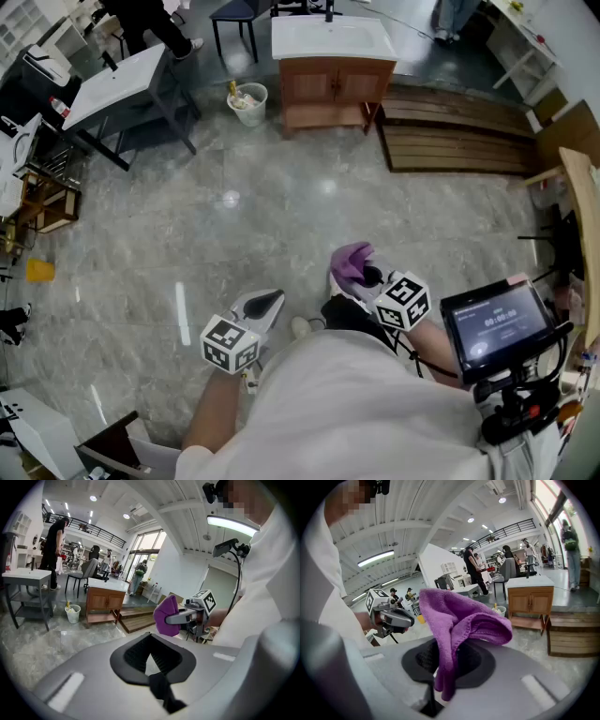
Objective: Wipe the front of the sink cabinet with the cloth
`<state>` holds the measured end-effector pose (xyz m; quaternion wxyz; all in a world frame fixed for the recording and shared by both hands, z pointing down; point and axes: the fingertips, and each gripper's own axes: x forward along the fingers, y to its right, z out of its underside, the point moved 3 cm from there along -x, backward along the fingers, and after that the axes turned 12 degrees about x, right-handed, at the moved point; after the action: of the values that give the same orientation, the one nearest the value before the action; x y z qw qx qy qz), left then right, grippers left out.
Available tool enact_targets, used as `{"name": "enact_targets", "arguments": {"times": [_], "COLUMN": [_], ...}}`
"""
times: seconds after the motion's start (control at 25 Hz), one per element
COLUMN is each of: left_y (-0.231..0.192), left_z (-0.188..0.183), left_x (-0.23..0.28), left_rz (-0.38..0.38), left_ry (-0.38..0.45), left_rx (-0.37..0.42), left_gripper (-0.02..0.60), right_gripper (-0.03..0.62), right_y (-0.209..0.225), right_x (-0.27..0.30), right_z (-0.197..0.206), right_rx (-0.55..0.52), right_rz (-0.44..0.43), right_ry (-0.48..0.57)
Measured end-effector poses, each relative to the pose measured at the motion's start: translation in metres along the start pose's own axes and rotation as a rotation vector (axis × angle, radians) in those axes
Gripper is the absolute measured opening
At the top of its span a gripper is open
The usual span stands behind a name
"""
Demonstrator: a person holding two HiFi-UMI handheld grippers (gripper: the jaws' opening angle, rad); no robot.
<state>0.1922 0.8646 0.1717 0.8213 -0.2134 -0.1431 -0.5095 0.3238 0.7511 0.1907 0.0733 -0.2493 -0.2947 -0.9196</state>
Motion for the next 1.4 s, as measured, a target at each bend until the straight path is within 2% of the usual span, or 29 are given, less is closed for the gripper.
{"name": "enact_targets", "arguments": {"times": [0.36,0.6,0.72,0.88,1.0,1.2,1.4], "left_y": [-0.022,-0.054,-0.074,-0.097,-0.114,-0.169,-0.255], "left_z": [-0.03,-0.099,-0.131,-0.151,-0.159,-0.164,-0.181], "left_x": [0.051,0.138,0.169,0.2,0.219,0.239,0.251], "left_rz": [0.042,0.026,0.006,-0.016,-0.003,0.028,0.074], "left_ry": [0.022,-0.027,-0.013,0.0,-0.012,-0.02,0.01], "left_rx": [0.073,0.09,0.089,0.091,0.091,0.076,0.093], "left_gripper": [0.003,0.003,0.003,0.003,0.003,0.003,0.003], "right_gripper": [0.06,0.06,0.061,0.061,0.061,0.061,0.061], "right_y": [0.033,0.124,0.162,0.201,0.224,0.25,0.276], "right_x": [0.011,-0.001,0.0,0.011,0.027,0.072,0.148], "right_z": [-0.022,-0.084,-0.114,-0.135,-0.15,-0.177,-0.213], "right_rx": [-0.017,0.009,0.007,-0.024,-0.006,0.03,0.1], "right_rz": [0.009,-0.015,-0.024,-0.033,-0.04,-0.037,-0.022], "right_ry": [0.036,0.046,0.05,0.044,0.04,0.012,-0.028]}}
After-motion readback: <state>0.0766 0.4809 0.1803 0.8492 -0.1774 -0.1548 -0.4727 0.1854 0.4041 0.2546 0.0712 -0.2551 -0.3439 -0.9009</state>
